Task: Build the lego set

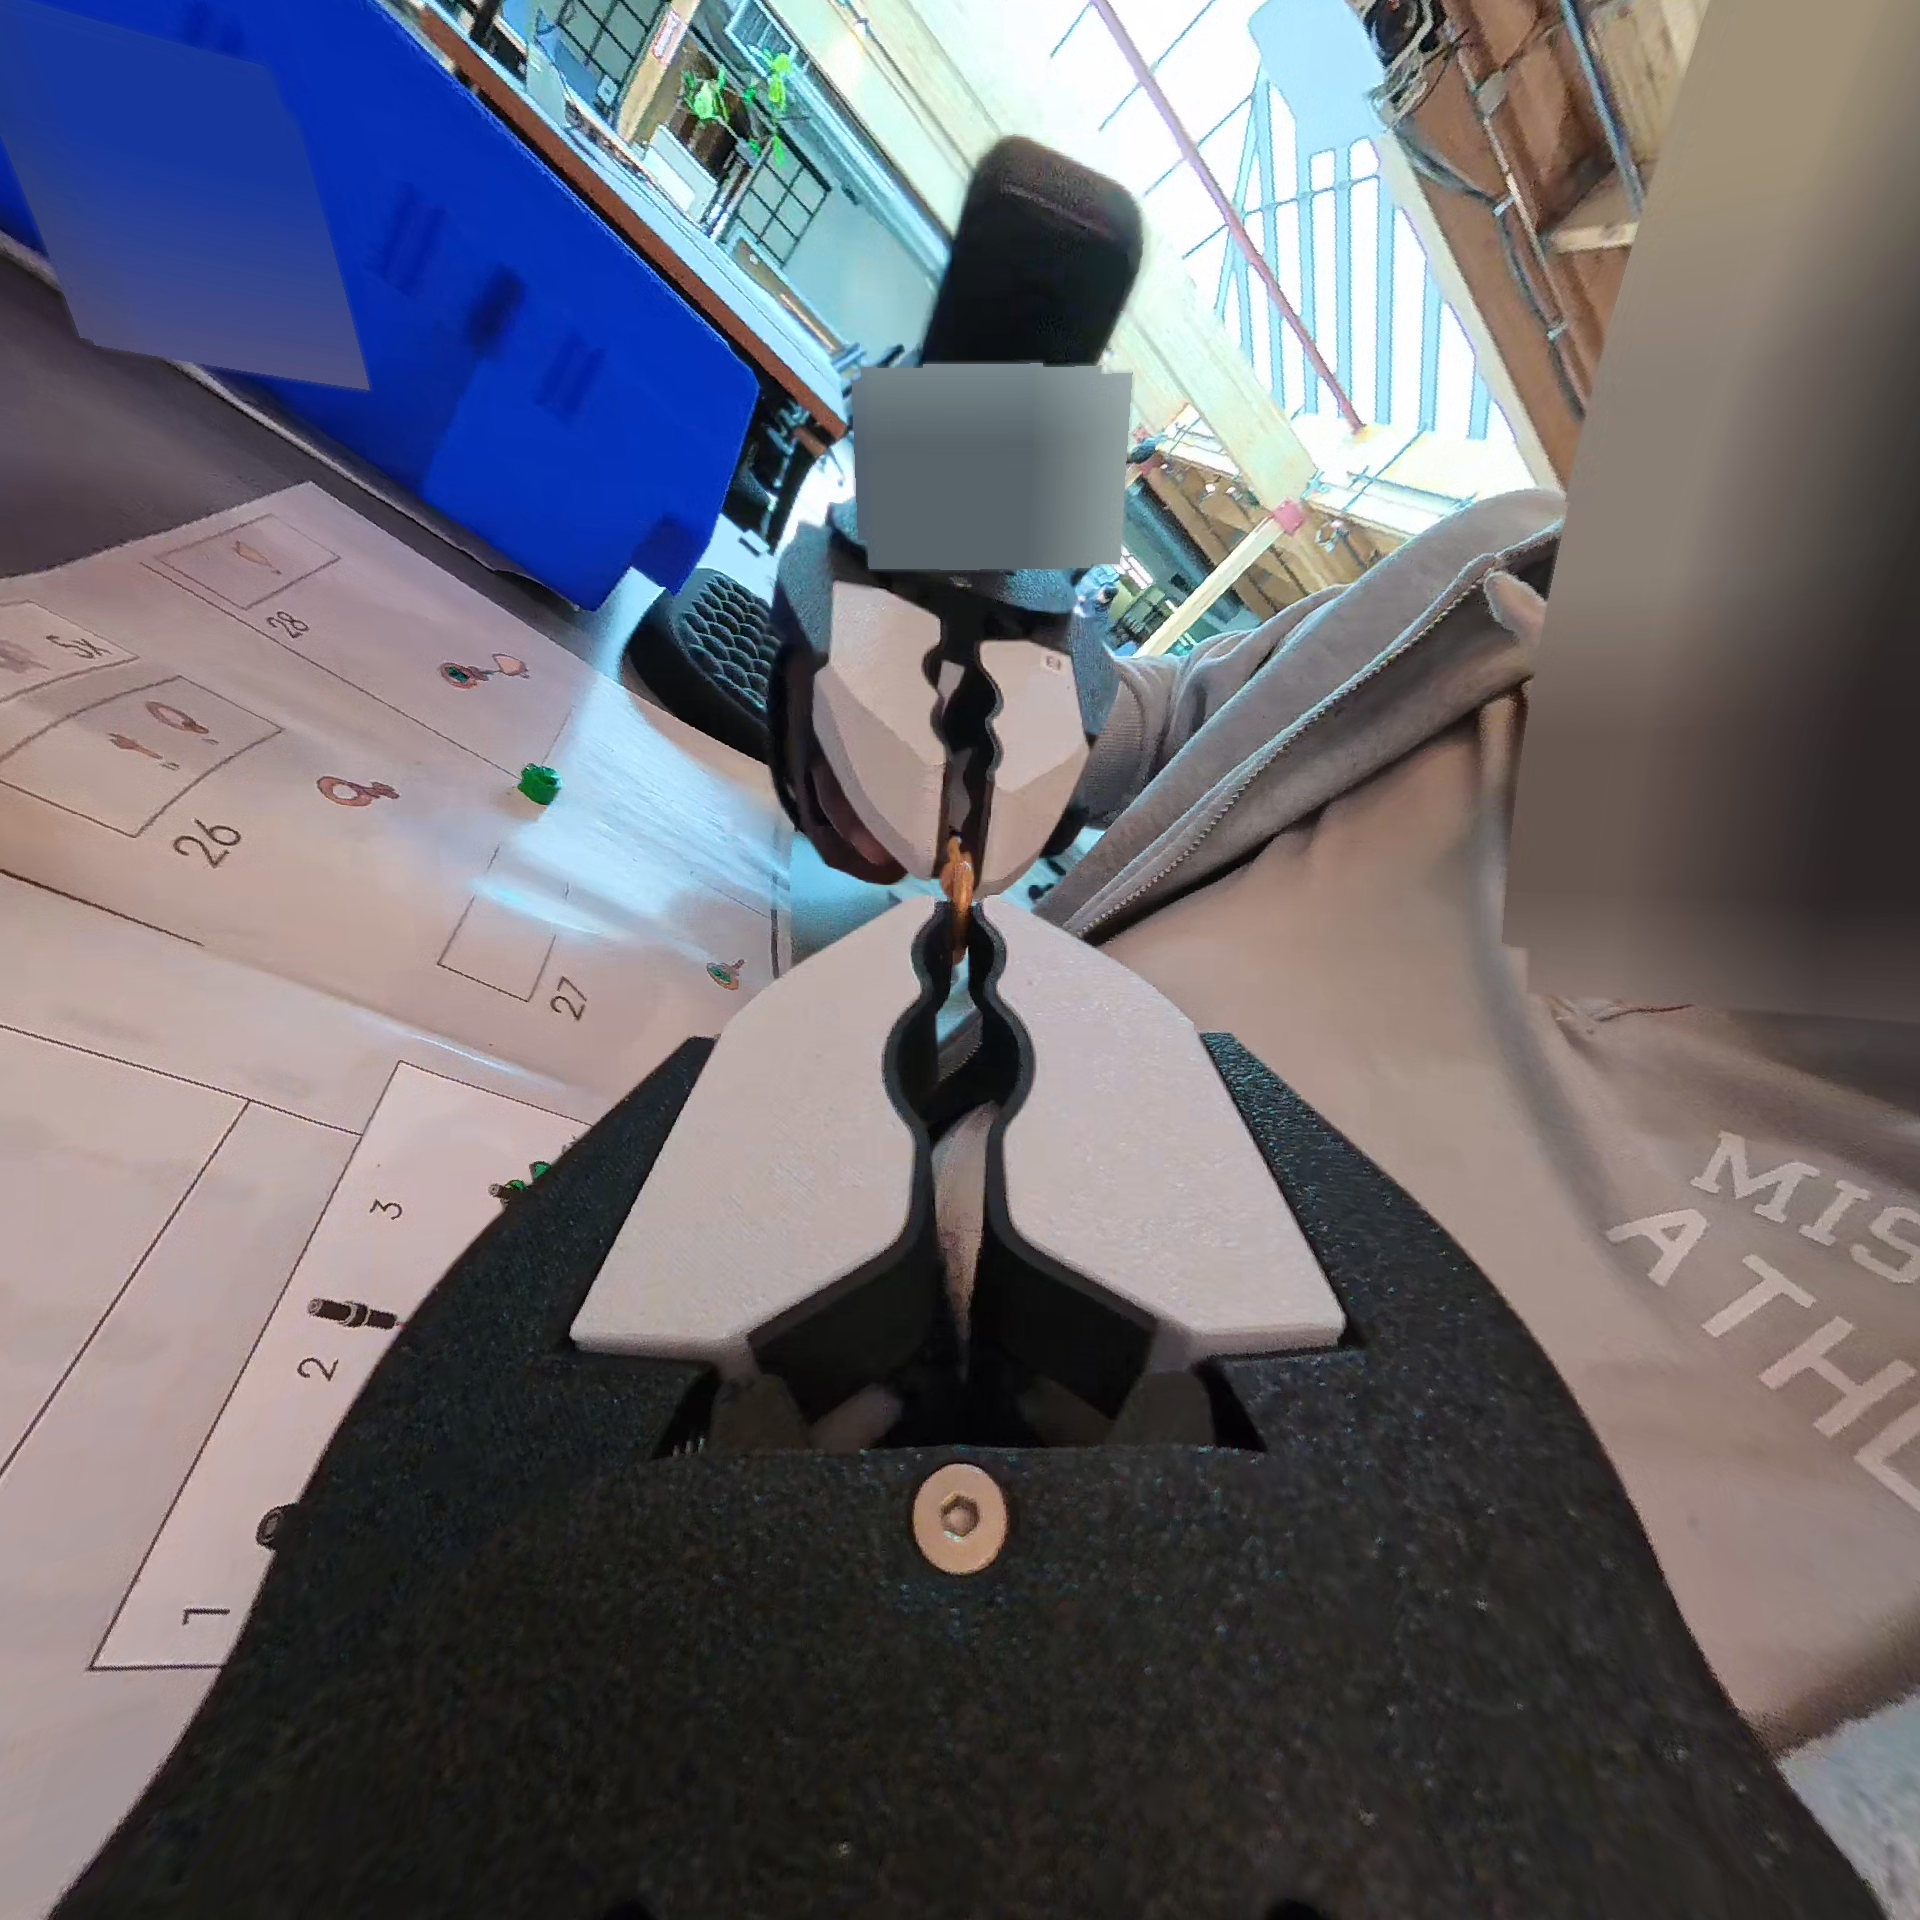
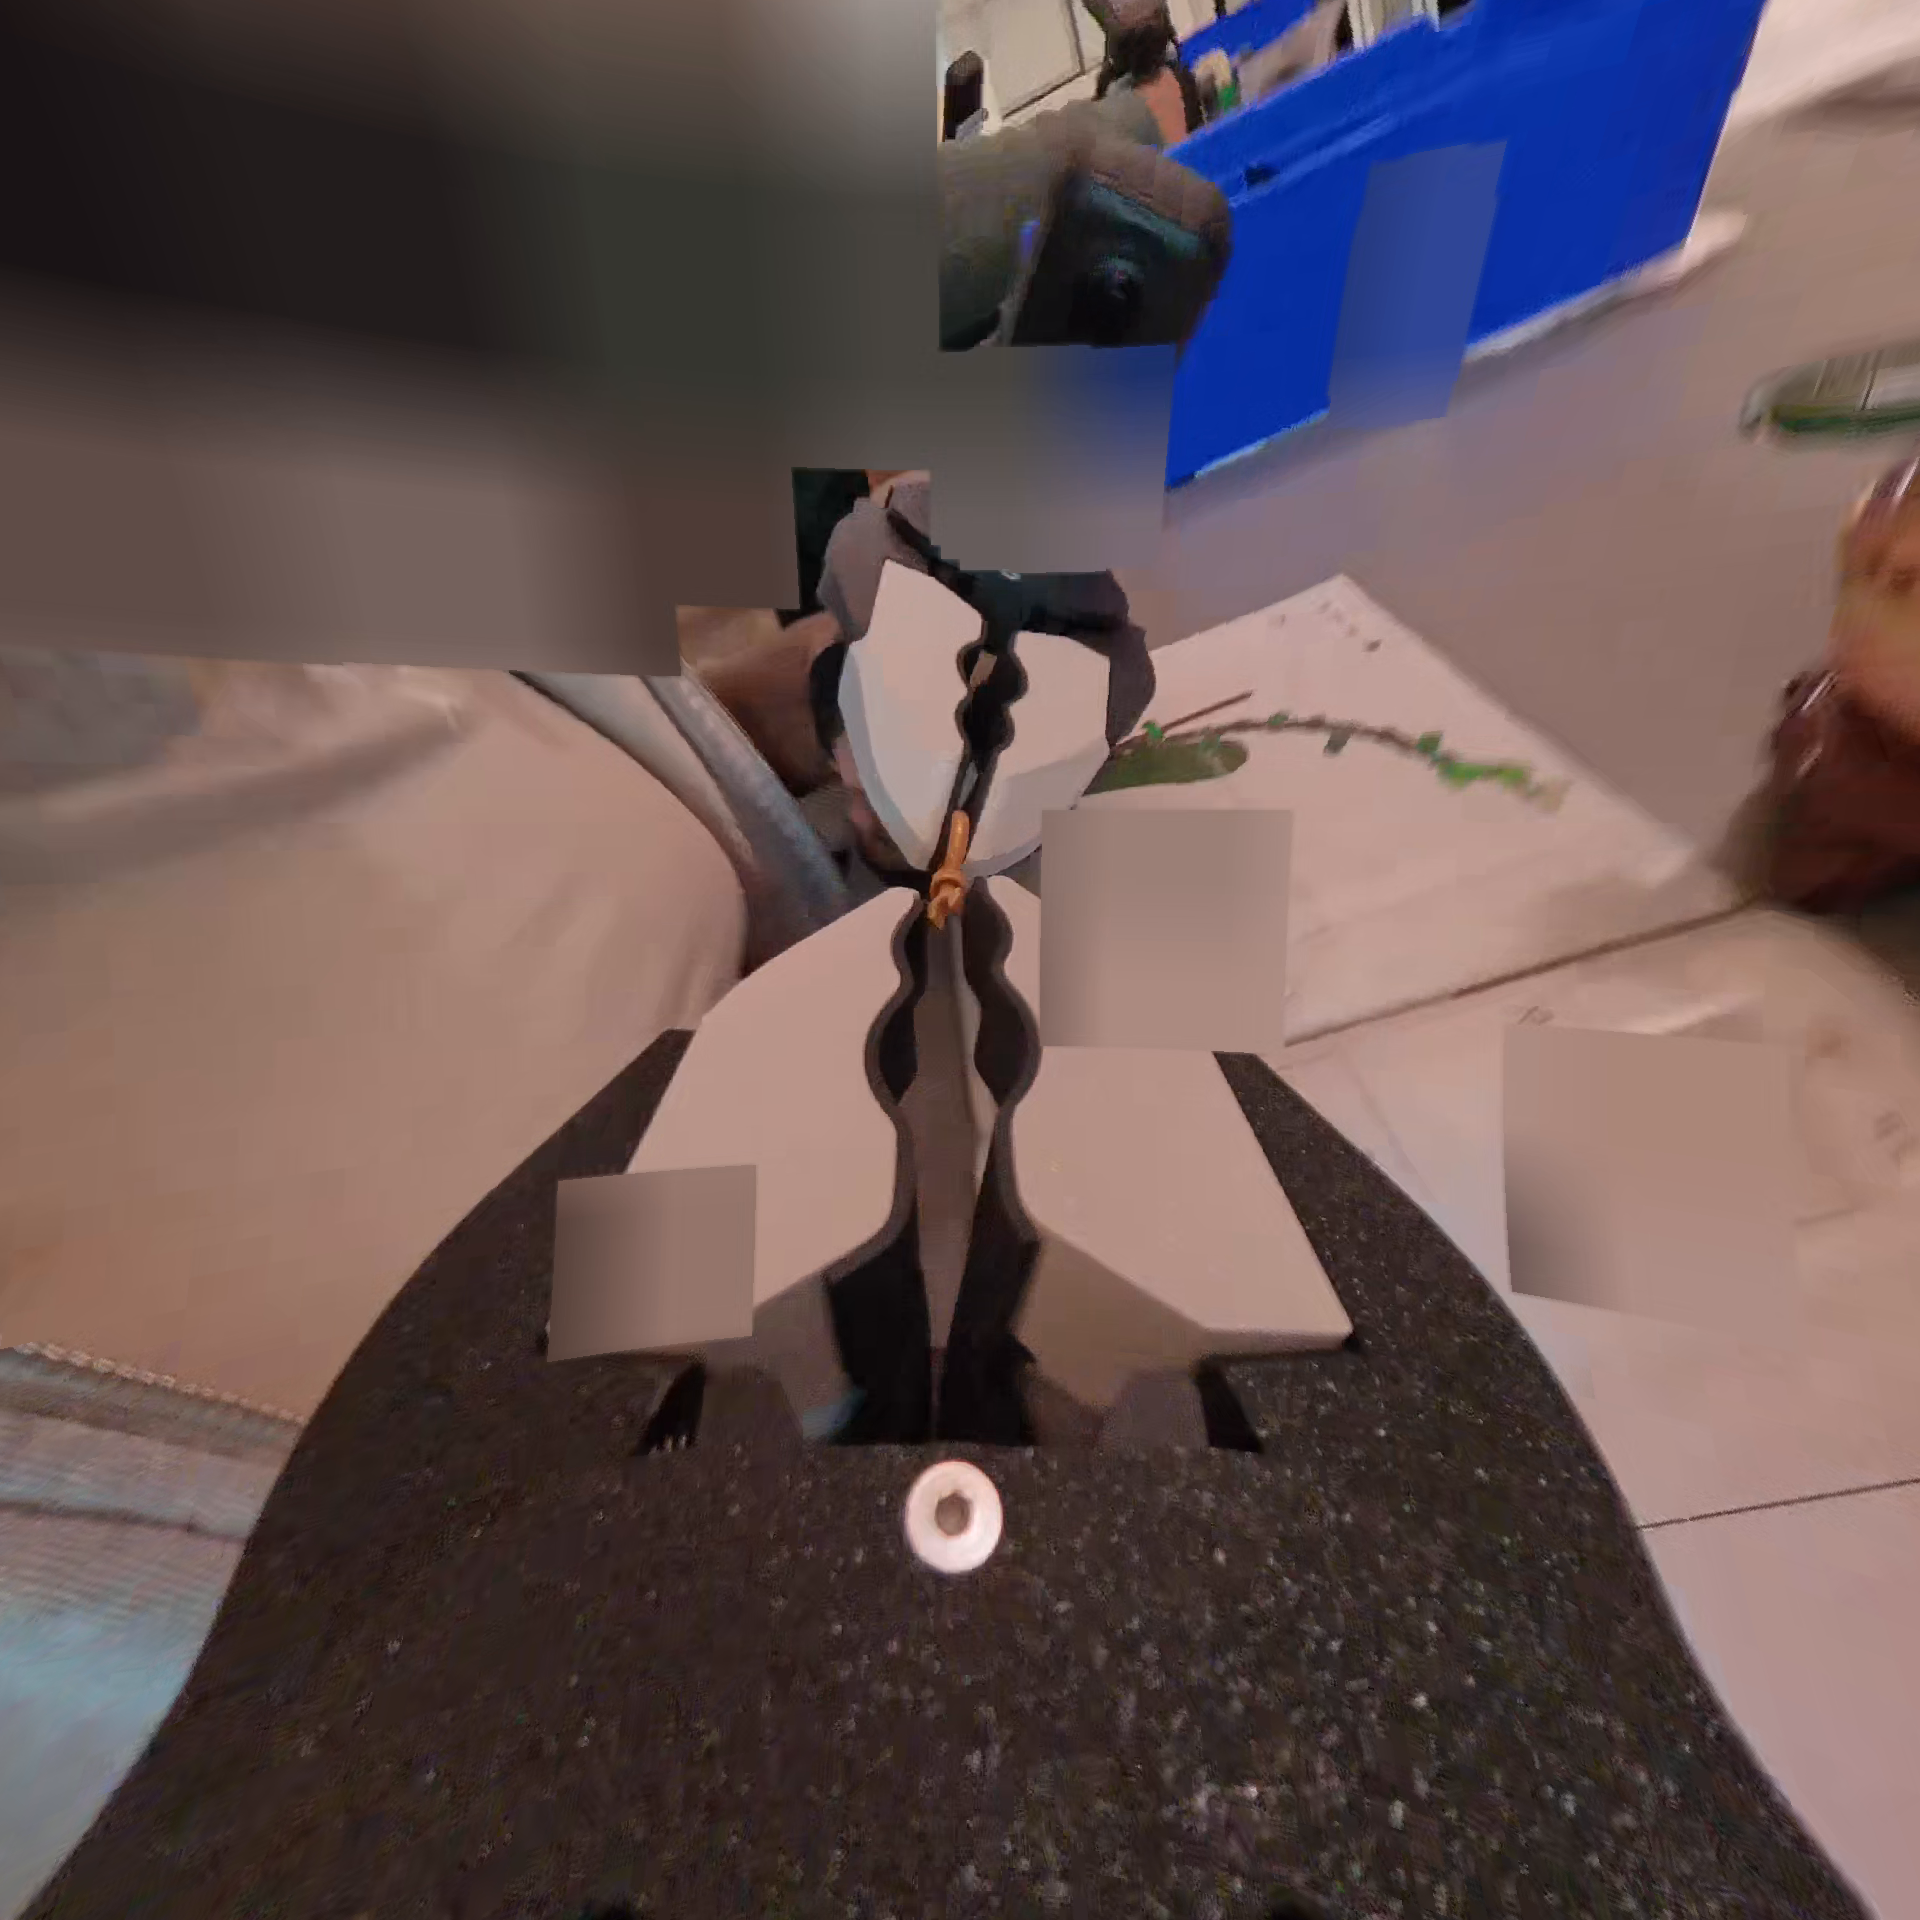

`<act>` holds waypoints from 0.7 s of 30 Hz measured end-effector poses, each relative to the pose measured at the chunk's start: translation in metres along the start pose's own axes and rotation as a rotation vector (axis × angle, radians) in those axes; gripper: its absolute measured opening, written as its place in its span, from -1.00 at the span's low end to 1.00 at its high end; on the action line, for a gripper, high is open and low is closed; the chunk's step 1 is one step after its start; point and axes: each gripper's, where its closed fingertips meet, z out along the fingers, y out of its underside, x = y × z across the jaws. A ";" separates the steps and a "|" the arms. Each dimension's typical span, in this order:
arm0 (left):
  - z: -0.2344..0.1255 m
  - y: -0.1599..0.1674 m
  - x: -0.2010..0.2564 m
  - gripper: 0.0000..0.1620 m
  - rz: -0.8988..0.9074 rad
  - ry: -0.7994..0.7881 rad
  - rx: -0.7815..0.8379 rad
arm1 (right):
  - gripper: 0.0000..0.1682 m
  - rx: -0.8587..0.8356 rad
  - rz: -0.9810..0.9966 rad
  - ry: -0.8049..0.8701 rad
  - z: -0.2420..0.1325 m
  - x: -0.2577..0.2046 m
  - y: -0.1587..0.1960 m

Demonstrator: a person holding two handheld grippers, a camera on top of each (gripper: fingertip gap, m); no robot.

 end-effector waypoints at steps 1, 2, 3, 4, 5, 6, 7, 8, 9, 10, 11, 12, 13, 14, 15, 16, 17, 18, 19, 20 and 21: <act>0.000 -0.001 0.000 -0.98 -0.017 0.008 0.001 | -0.93 -0.010 -0.108 0.027 0.000 0.001 -0.001; 0.000 -0.001 0.000 -0.98 -0.035 0.017 0.002 | -0.93 -0.023 -0.233 0.056 0.000 0.002 -0.002; -0.001 -0.002 0.000 -0.98 -0.056 0.030 0.001 | -0.94 -0.042 -0.377 0.091 0.000 0.002 -0.003; -0.001 -0.002 -0.001 -0.98 -0.077 0.042 -0.002 | -0.93 -0.064 -0.528 0.129 0.000 0.003 -0.003; -0.001 -0.002 -0.001 -0.99 -0.095 0.052 -0.005 | -0.93 -0.083 -0.676 0.158 0.000 0.003 -0.004; -0.001 -0.002 0.000 -0.99 -0.108 0.065 -0.010 | -0.93 -0.099 -0.805 0.183 -0.001 0.002 -0.005; -0.001 -0.002 0.000 -0.99 -0.122 0.073 -0.014 | -0.94 -0.118 -0.924 0.209 -0.001 0.003 -0.005; -0.001 -0.002 0.000 -0.99 -0.134 0.079 -0.017 | -0.93 -0.135 -1.038 0.236 -0.001 0.004 -0.006; -0.001 -0.002 0.000 -0.99 -0.145 0.085 -0.020 | -0.93 -0.144 -1.132 0.255 -0.002 0.003 -0.006; -0.001 -0.002 0.000 -0.98 -0.153 0.091 -0.021 | -0.93 -0.144 -1.181 0.265 -0.002 0.003 -0.007; -0.001 -0.002 0.000 -0.98 -0.155 0.095 -0.019 | -0.93 -0.136 -1.173 0.268 -0.002 0.003 -0.007; -0.001 -0.003 0.000 -0.99 -0.152 0.095 -0.014 | -0.94 -0.123 -1.107 0.261 -0.001 0.004 -0.007; -0.001 -0.003 0.000 -0.99 -0.146 0.089 -0.009 | -0.94 -0.100 -0.985 0.241 -0.001 0.004 -0.007; -0.002 -0.003 0.000 -0.99 -0.136 0.086 -0.004 | -0.94 -0.067 -0.824 0.215 -0.001 0.003 -0.008; -0.002 -0.004 0.000 -0.99 -0.123 0.079 0.003 | -0.95 -0.035 -0.642 0.188 0.000 0.003 -0.008; -0.002 -0.004 0.000 -0.98 -0.110 0.068 0.010 | -0.97 -0.002 -0.433 0.156 0.000 0.003 -0.007; -0.002 -0.005 0.000 -0.99 -0.093 0.062 0.016 | -0.98 0.049 -0.199 0.109 0.000 0.002 -0.008; -0.003 -0.005 0.000 -0.99 -0.076 0.053 0.019 | -0.99 0.086 0.044 0.055 0.001 0.001 -0.007; -0.003 -0.005 0.000 -0.98 -0.066 0.043 0.023 | -0.98 0.125 0.259 0.007 0.001 0.001 -0.007; -0.003 -0.004 -0.001 -0.99 -0.057 0.036 0.023 | -0.98 0.162 0.430 -0.035 0.000 0.001 -0.007; -0.002 -0.004 0.000 -0.98 -0.049 0.032 0.022 | -0.98 0.190 0.552 -0.066 0.001 0.000 -0.006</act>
